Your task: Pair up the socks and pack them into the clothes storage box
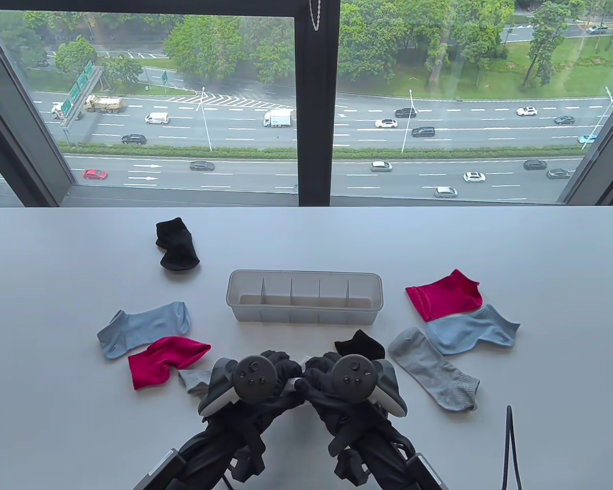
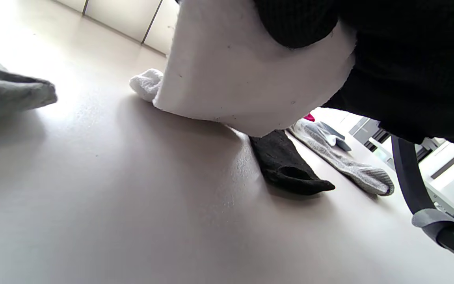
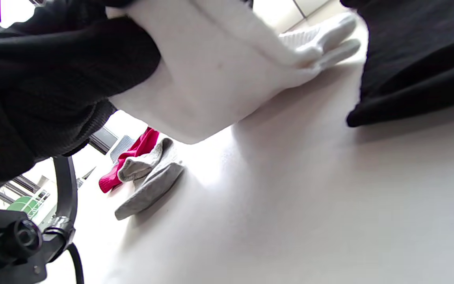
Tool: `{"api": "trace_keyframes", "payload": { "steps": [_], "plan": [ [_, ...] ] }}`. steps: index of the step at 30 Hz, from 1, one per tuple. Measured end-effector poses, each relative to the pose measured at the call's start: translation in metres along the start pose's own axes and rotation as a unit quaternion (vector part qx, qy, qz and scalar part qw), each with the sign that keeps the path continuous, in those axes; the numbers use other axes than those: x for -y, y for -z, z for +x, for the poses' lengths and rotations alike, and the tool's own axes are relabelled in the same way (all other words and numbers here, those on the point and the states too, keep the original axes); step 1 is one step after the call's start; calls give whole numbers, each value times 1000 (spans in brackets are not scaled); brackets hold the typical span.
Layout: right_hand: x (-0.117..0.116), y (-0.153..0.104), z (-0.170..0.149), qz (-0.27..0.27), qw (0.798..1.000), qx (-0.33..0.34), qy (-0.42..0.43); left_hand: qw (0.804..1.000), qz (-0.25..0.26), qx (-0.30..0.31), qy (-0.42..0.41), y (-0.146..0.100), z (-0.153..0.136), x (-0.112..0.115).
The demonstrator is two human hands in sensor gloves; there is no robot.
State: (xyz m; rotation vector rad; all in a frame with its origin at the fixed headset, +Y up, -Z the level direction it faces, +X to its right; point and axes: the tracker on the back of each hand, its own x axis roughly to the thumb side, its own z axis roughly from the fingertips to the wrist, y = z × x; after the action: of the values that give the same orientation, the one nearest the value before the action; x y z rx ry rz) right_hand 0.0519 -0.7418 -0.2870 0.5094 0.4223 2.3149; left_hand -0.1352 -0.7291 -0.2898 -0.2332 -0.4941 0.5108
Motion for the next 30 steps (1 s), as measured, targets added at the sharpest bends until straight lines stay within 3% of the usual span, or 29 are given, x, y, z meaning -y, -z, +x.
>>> {"api": "trace_keyframes", "payload": {
  "steps": [3,6,8,11,17,20,22,23,25,27,30],
  "plan": [
    [0,-1,1,-13,1000,-7,6,1000,2,10,18,0,5,-3],
    [4,-2,5,-27,999,9,-16,999,-41,12,24,1,5,2],
    [4,-3,6,-30,999,14,-22,999,-41,12,32,2,8,3],
    [3,-3,4,-18,999,13,33,998,-39,-3,44,2,10,1],
    [4,-3,2,-32,998,0,46,997,57,35,45,-4,13,-8],
    [6,-4,6,-25,999,31,-3,998,36,21,42,-4,9,-9],
    [8,-4,11,-54,998,28,-21,999,-16,6,50,-3,7,-5],
    [8,-4,12,-55,998,27,-29,998,-17,7,54,-4,7,-4],
    [7,-4,12,-65,995,29,-64,998,5,8,62,-2,9,-4],
    [4,-5,9,-62,997,24,-42,998,-1,-9,69,-4,10,-7],
    [5,-4,5,-54,998,11,25,996,63,32,52,-7,12,-11]
  ]
}}
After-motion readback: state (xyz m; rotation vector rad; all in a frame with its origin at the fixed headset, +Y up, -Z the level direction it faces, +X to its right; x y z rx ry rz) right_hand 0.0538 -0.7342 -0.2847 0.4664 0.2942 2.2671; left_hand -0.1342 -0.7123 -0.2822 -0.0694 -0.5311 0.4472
